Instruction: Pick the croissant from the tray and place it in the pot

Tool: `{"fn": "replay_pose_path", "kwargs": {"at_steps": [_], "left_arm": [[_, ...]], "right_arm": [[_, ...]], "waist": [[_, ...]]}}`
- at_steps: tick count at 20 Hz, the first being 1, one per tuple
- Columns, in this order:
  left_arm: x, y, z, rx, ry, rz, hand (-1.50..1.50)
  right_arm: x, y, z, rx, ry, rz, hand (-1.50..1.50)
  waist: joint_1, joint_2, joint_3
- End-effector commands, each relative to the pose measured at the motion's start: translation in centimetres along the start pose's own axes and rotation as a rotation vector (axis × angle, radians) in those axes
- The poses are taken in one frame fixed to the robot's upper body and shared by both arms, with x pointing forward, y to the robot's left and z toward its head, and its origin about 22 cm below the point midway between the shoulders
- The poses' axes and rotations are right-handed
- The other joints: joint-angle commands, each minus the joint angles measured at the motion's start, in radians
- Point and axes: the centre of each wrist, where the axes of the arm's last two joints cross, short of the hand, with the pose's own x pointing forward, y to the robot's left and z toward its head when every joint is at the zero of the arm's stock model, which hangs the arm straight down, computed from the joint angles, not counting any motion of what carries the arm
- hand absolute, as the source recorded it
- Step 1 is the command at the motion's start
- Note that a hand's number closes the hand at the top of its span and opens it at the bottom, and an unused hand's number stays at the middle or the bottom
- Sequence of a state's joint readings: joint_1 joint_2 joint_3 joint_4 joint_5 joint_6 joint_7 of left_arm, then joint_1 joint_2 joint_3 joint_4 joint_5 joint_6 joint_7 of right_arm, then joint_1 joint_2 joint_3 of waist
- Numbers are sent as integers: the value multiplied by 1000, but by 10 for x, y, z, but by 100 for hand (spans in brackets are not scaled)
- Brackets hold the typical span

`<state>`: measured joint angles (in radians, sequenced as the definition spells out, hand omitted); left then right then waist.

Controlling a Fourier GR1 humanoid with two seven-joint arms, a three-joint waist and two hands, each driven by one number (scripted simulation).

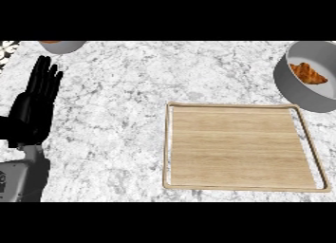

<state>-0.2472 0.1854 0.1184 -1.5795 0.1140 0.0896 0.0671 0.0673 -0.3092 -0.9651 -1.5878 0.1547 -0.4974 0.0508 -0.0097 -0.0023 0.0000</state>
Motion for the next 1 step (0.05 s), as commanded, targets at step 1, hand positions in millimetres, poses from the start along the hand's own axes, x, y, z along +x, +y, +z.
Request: {"fn": "replay_pose_path", "kwargs": {"at_steps": [1], "left_arm": [[11,5,-6,-13,4,2,0]], "right_arm": [[-10,-34,-11,-14,-3,23,-150]], "waist": [[3,1,0]]}}
